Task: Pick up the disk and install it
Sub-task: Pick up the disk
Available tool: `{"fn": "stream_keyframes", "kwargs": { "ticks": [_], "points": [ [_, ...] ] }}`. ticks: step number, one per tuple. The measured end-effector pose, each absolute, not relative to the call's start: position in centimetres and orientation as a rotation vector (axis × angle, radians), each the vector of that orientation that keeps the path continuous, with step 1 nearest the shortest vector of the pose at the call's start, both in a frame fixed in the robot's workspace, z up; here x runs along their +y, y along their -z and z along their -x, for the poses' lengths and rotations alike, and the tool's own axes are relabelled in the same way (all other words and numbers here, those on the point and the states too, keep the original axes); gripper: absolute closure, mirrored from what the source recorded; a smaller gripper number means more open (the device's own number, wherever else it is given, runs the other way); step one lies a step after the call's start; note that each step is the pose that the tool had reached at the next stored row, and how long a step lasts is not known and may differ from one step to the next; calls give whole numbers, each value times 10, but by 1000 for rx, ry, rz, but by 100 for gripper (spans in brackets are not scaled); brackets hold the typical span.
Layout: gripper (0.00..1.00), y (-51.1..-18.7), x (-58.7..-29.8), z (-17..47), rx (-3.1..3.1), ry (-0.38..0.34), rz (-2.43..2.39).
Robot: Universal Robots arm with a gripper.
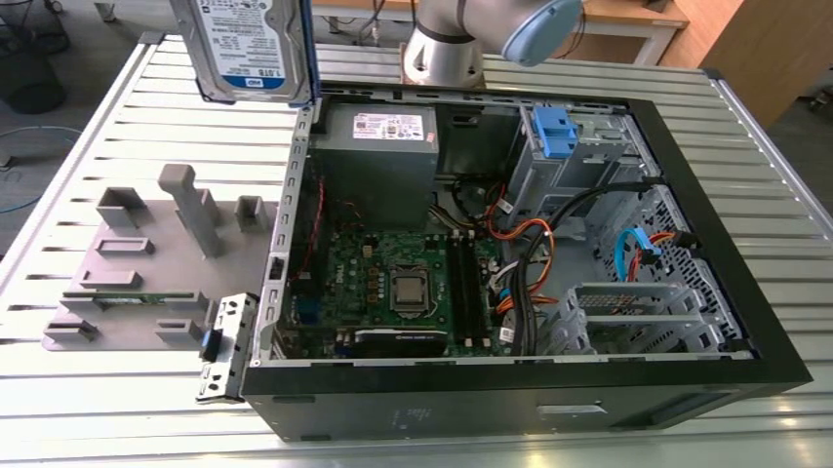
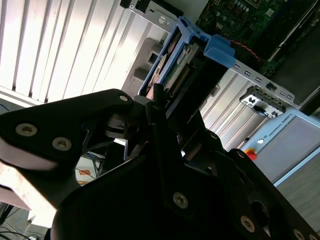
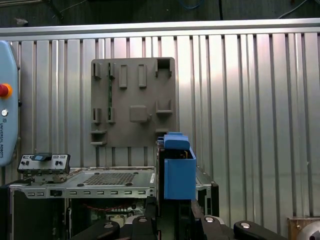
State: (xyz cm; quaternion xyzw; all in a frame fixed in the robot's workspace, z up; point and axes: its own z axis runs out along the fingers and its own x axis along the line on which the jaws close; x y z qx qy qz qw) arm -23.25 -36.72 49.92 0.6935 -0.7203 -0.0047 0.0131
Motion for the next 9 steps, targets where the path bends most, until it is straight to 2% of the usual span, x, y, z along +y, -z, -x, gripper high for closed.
{"fn": "stream_keyframes", "kwargs": {
  "ticks": [9],
  "points": [
    [65,-499,-367,215,-2244,15,-2161]
  ]
}}
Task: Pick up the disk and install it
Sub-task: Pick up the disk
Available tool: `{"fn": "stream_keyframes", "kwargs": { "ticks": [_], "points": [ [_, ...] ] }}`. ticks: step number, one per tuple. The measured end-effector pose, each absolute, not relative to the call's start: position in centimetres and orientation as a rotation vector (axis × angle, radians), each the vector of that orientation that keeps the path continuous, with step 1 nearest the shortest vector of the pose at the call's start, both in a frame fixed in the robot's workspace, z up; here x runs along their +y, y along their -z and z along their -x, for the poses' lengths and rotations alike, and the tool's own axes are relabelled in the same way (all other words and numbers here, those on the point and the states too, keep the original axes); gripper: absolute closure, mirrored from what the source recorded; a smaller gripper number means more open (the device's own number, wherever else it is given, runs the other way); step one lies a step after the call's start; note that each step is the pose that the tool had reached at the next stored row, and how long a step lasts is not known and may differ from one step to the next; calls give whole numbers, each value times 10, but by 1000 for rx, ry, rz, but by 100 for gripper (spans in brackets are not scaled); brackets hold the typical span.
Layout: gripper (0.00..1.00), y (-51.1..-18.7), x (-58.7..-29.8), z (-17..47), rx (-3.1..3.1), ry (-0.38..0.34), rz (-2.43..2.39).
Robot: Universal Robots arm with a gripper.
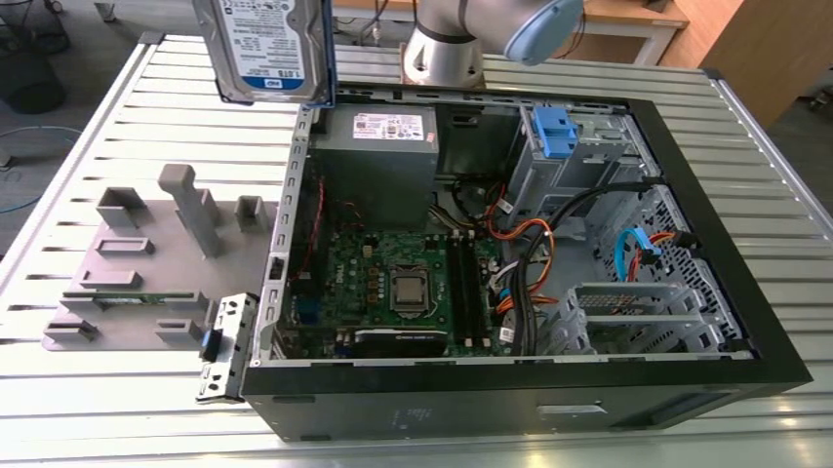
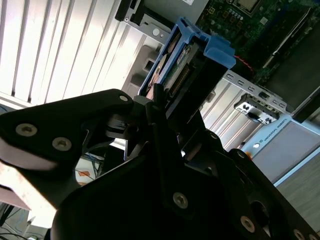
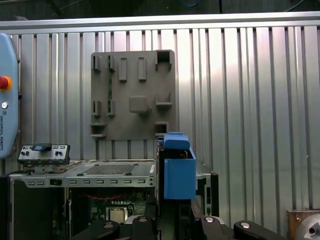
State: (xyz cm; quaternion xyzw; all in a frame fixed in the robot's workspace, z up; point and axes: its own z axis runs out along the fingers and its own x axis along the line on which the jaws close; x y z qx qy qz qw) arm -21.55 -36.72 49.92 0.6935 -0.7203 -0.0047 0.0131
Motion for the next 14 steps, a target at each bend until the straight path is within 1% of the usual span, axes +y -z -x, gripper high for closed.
{"fn": "stream_keyframes", "kwargs": {
  "ticks": [14],
  "points": [
    [65,-499,-367,194,-2244,15,-2161]
  ]
}}
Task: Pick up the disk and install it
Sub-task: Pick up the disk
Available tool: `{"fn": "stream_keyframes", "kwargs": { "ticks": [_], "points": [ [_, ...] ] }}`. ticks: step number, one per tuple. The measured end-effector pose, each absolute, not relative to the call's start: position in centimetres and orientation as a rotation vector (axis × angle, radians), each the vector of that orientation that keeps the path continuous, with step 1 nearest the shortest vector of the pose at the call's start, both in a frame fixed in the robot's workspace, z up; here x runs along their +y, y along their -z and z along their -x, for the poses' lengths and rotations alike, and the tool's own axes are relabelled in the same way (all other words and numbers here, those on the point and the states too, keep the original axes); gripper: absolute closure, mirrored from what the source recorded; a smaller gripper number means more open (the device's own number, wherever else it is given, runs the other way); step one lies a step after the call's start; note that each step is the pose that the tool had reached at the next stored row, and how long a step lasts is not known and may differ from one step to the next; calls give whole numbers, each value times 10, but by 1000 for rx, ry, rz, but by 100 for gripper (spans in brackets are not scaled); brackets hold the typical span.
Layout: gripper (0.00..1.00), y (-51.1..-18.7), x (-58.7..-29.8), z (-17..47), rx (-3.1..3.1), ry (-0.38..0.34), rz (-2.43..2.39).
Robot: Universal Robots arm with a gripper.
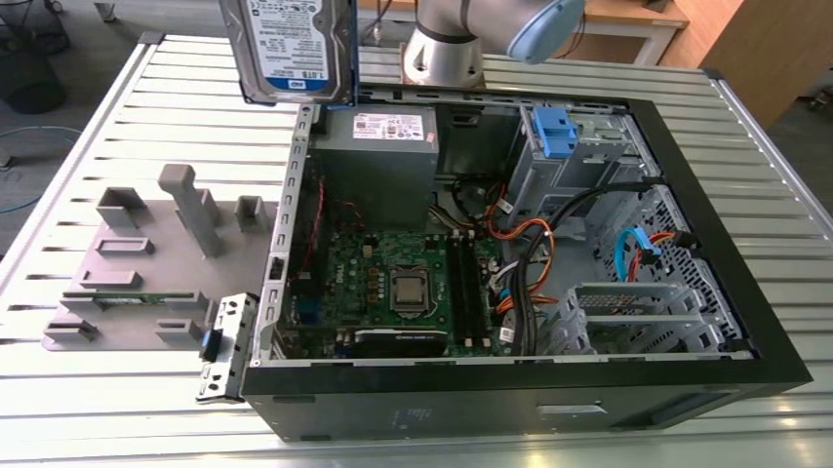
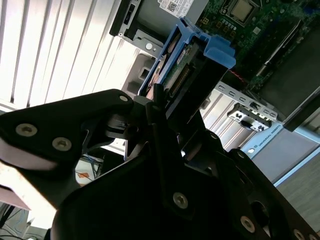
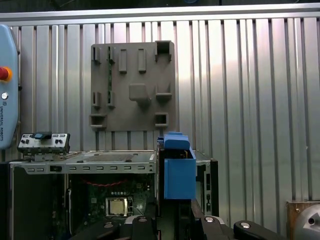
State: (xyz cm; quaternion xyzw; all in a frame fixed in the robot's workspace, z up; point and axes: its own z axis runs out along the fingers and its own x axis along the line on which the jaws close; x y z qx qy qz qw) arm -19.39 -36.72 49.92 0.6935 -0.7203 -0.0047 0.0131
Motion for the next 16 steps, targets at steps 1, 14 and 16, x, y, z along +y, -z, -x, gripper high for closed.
{"fn": "stream_keyframes", "kwargs": {
  "ticks": [1,14,16],
  "points": [
    [65,-499,-367,192,-2244,15,-2161],
    [65,-499,-367,171,-2244,15,-2161],
    [65,-499,-367,168,-2244,15,-2161]
  ]
}}
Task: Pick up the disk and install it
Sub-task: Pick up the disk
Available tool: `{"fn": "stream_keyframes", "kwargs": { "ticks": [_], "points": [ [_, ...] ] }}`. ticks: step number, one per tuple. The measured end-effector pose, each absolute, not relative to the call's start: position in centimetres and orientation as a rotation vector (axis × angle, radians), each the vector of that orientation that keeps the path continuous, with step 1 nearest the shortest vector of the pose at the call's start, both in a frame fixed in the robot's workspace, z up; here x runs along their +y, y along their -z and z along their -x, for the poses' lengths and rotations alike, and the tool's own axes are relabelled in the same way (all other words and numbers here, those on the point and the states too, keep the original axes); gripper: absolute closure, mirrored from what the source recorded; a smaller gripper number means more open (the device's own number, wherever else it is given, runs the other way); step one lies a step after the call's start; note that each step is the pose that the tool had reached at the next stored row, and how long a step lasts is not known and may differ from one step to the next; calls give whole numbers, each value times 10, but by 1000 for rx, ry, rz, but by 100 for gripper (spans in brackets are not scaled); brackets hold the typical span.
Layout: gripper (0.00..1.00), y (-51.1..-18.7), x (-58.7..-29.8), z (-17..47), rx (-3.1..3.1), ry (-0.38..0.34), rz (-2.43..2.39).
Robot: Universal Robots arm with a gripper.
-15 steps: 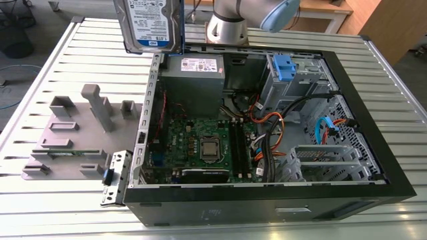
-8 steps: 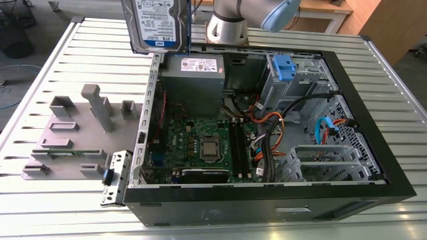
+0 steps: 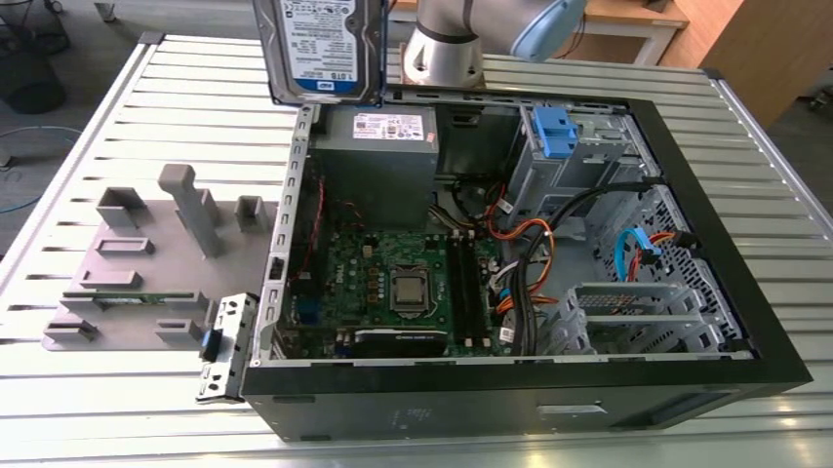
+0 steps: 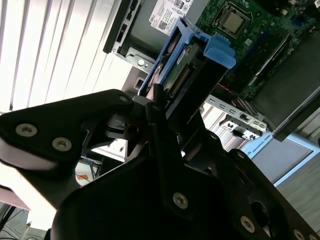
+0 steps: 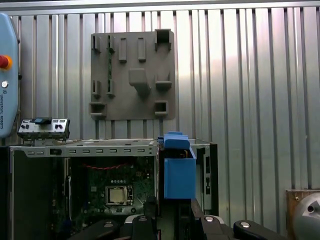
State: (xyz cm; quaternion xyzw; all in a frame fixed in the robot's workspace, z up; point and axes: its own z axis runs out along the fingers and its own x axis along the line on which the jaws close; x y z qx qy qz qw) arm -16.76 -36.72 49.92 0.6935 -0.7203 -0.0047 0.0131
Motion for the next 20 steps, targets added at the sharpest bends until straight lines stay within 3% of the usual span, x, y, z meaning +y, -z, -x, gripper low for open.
{"fn": "stream_keyframes", "kwargs": {
  "ticks": [20],
  "points": [
    [65,-499,-367,136,-2244,15,-2161]
  ]
}}
